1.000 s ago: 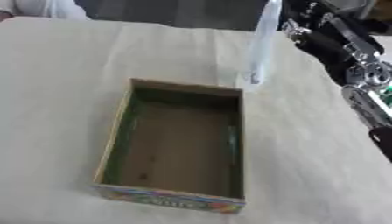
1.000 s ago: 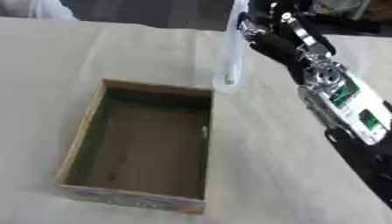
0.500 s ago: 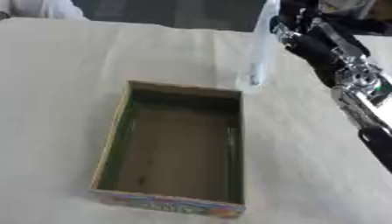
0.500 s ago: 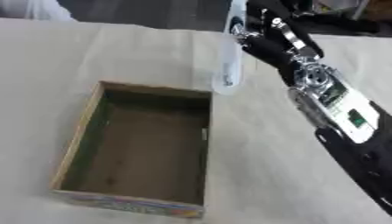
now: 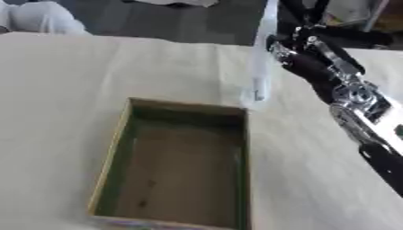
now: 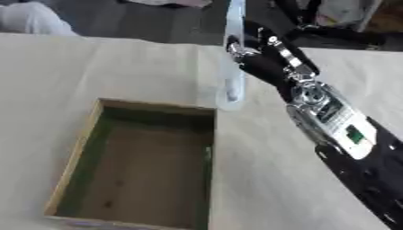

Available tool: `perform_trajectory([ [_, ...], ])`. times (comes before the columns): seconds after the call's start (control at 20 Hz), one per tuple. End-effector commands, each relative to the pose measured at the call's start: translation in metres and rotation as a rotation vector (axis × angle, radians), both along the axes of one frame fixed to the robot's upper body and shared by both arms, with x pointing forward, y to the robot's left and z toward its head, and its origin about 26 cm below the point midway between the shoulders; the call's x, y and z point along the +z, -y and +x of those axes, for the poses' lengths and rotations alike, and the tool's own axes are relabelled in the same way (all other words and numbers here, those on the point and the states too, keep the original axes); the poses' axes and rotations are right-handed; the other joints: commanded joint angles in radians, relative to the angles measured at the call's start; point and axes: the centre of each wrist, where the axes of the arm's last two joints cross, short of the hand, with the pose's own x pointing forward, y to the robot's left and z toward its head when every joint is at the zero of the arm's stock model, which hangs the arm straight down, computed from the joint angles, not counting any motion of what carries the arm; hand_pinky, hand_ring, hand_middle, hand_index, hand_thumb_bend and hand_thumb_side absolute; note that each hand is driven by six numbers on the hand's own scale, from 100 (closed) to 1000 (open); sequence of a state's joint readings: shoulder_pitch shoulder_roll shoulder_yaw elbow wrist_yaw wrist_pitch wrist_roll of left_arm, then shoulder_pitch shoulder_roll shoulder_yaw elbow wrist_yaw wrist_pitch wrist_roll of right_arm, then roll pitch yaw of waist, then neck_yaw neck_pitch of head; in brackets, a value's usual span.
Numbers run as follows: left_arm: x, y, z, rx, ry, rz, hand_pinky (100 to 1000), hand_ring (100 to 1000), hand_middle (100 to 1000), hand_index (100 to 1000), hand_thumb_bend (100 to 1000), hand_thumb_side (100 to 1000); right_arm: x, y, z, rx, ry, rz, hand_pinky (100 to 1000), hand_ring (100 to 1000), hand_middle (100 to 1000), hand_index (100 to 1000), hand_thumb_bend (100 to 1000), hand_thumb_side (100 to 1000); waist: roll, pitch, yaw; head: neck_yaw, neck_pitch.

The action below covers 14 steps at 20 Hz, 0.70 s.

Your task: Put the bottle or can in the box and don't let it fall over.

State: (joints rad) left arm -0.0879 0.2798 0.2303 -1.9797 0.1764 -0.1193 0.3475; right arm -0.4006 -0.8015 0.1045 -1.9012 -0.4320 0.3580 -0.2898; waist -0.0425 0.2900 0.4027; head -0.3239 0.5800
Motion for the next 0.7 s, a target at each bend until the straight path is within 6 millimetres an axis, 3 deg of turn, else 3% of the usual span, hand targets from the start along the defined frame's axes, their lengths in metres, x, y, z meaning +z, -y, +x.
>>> perform_trajectory([
  [0.05, 0.0092, 0.0007, -0.0009, -0.013, 0.029, 0.023, 1000, 771, 828, 742, 650, 450, 0.0158, 0.0046, -0.0036, -0.013, 0.044, -0.027, 1000, 1000, 1000, 1000, 100, 470, 0.001, -0.009, 0.005, -0.009, -0.019],
  [0.35, 0.0105, 0.0014, 0.0, -0.017, 0.036, 0.024, 1000, 770, 828, 741, 649, 450, 0.0186, 0.0074, -0.0024, -0.031, 0.043, -0.022, 1000, 1000, 1000, 1000, 100, 470, -0.004, 0.001, 0.017, -0.018, -0.014],
  [0.7, 0.0099, 0.0022, 0.0001, -0.02, 0.033, 0.022, 1000, 770, 828, 741, 649, 452, 0.0201, 0.0106, -0.0027, -0.088, 0.063, -0.046, 1000, 1000, 1000, 1000, 100, 470, -0.007, 0.008, 0.015, -0.021, 0.014],
])
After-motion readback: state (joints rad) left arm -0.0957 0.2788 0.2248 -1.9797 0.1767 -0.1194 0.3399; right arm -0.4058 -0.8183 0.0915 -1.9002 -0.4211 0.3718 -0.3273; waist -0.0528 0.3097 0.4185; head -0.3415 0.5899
